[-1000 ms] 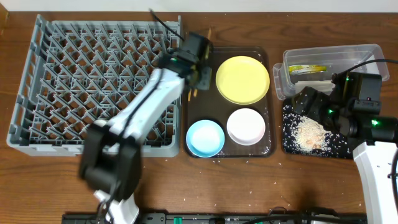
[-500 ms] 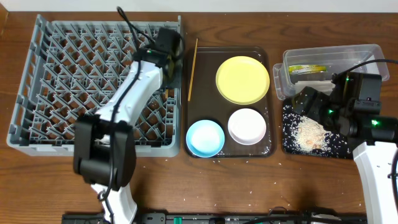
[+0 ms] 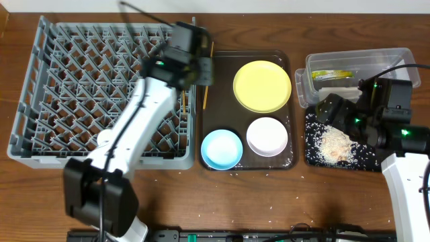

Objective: Sort waste into correct bins and load items into the dishwasher
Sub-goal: 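Place the chopstick upright in the dish rack with the left gripper, then grasp the second chopstick on the dark tray with the left gripper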

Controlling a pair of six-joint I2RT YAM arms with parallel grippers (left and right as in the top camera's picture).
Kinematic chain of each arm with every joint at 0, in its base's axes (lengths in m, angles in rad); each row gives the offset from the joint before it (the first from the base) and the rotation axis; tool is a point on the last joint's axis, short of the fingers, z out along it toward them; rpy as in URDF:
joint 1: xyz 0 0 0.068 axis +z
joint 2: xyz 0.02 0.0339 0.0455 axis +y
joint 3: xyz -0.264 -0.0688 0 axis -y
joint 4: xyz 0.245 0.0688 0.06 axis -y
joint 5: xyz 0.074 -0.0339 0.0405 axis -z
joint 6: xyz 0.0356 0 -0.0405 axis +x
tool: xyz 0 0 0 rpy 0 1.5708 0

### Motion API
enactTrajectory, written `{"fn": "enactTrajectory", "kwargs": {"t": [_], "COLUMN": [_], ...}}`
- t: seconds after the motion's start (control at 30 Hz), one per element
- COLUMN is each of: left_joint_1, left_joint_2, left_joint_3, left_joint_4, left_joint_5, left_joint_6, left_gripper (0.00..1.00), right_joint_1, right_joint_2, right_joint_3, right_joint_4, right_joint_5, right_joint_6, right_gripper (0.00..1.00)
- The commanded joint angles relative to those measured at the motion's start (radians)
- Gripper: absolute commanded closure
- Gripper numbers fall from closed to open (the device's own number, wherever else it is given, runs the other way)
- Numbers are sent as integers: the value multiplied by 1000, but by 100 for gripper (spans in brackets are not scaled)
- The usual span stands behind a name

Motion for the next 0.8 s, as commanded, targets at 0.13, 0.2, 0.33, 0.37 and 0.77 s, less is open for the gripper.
{"fn": "enactTrajectory", "kwargs": {"t": [0.13,0.2,0.33,0.37,0.77], "left_joint_1": [-179,-182,-169,-162,-83], "left_joint_2": [220,272,351,370,473], "left_joint_3": [10,10,10,10,10], "left_joint_4": [150,178,218,221,243], "left_joint_5": [-318,-414,-437,-437,-106], "left_joint_6": [133,128,114,113,38], "left_gripper": [47,47,47,48,52], "right_joint_1": [-7,-8,-7,-7,-7], "right_joint_2": [0,0,0,0,0], "right_joint_3": [1,1,1,1,1], "right_joint_4": [-1,-1,-1,-1,-1], "right_joint_5": [-5,-5,-5,-5,-5], "right_joint_6": [15,15,15,15,15], "right_gripper": [1,1,1,1,1]}}
